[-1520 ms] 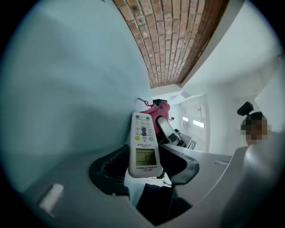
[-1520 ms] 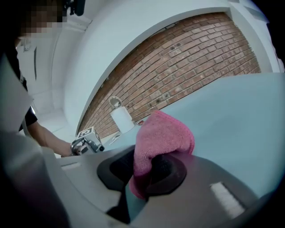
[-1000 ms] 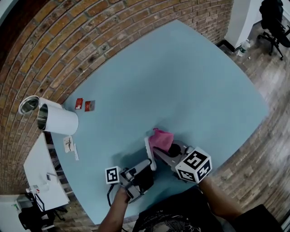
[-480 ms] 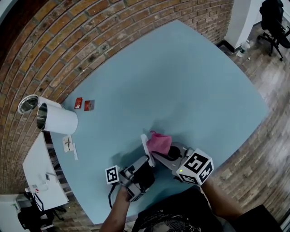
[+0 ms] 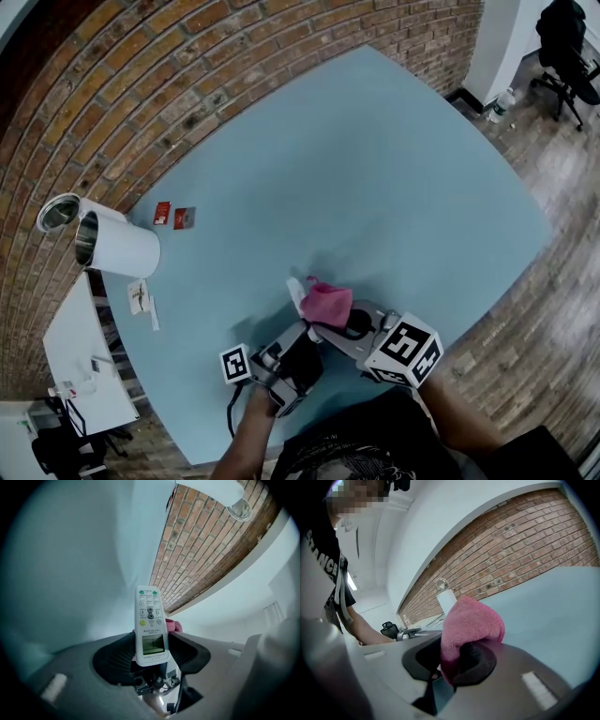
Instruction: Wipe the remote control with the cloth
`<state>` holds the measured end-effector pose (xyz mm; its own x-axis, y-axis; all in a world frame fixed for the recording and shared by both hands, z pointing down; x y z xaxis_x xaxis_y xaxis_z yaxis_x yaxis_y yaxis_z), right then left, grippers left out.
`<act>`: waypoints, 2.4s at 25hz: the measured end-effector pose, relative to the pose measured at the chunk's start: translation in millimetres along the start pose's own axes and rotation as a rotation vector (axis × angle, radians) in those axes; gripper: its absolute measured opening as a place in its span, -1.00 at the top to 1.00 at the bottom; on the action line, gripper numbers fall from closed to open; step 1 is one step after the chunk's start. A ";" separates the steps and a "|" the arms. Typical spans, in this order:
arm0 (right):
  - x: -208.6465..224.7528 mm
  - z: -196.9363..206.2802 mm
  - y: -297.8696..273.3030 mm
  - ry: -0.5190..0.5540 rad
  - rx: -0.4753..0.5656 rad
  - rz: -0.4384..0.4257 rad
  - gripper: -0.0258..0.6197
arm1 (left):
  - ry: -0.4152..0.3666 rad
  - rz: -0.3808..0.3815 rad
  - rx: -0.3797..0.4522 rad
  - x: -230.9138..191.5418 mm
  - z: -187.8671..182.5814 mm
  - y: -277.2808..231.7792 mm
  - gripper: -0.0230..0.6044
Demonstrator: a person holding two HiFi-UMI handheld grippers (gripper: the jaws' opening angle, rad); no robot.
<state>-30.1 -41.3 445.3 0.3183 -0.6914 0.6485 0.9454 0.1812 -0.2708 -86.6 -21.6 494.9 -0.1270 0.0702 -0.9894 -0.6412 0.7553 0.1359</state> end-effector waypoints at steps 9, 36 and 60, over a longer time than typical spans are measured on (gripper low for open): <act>-2.8 3.4 11.8 0.002 -0.010 0.015 0.73 | -0.049 -0.048 0.069 -2.2 -3.9 -1.9 0.25; -38.3 19.1 18.2 0.114 -0.042 -0.036 0.73 | -0.029 0.012 0.151 7.8 -11.3 -7.0 0.25; 22.3 -8.2 57.3 -0.055 0.094 0.067 0.73 | -0.718 -0.519 -0.664 -3.6 -9.8 30.2 0.25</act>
<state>30.7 -52.0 438.4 0.3817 -0.6365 0.6702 0.9235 0.2924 -0.2482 -112.9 -5.4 503.1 0.6053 0.3706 -0.7044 -0.7953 0.3180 -0.5161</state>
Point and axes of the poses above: the fingertips, and each gripper's own axes: y backward along the fingers, x to its right, z out of its underside, the point moved 3 cm from there along y, backward along the fingers, and after that the axes turned 15 degrees about -y, right-handed, at the moved point
